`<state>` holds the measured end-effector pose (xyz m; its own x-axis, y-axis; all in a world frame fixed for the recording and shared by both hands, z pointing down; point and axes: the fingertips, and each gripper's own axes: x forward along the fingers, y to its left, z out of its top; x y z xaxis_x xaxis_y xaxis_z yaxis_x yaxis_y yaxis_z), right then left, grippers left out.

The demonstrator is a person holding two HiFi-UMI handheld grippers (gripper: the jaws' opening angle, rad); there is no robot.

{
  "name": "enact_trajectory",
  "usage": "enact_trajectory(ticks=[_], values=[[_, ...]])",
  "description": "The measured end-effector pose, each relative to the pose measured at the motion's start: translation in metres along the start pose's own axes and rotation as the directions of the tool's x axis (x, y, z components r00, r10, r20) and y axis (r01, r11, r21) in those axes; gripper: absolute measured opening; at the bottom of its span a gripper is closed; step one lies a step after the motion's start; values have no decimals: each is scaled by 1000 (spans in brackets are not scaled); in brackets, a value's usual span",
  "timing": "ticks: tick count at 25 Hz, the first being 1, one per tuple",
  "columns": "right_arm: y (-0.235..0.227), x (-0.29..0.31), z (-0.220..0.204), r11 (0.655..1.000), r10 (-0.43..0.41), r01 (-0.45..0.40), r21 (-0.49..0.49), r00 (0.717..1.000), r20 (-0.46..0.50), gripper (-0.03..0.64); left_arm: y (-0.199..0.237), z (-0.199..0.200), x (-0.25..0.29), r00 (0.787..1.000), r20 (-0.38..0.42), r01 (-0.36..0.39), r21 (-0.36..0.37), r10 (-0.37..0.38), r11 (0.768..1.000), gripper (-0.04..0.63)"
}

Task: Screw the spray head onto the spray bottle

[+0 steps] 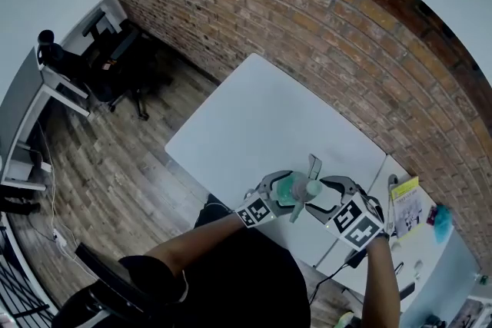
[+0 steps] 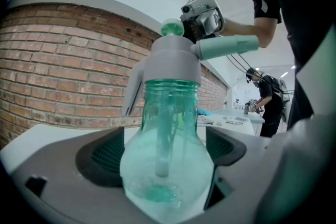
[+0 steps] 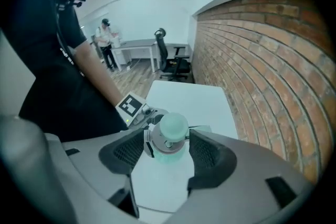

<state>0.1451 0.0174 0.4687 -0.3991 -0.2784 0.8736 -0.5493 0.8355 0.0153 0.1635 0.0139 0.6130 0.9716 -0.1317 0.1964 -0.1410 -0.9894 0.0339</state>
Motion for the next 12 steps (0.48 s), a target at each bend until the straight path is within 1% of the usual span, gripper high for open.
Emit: enact_trajectory(ticks=[2, 4, 7, 9, 12], values=[[0, 2, 1, 994, 32, -35, -101, 999, -36, 261, 1, 0, 0, 1000, 0, 0, -3, 0, 1000, 480], [-2, 4, 4, 979, 53, -62, -192, 997, -54, 261, 0, 0, 1, 1000, -1, 1, -10, -1, 1000, 480], [4, 9, 6, 937, 111, -132, -323, 990, -81, 261, 0, 0, 1, 1000, -3, 3, -13, -3, 1000, 479], [9, 13, 8, 911, 159, -184, -369, 982, -98, 261, 0, 0, 1, 1000, -6, 3, -9, -3, 1000, 479], [8, 19, 7, 864, 166, -215, -456, 975, -145, 261, 2, 0, 0, 1000, -12, 6, -11, -6, 1000, 479]])
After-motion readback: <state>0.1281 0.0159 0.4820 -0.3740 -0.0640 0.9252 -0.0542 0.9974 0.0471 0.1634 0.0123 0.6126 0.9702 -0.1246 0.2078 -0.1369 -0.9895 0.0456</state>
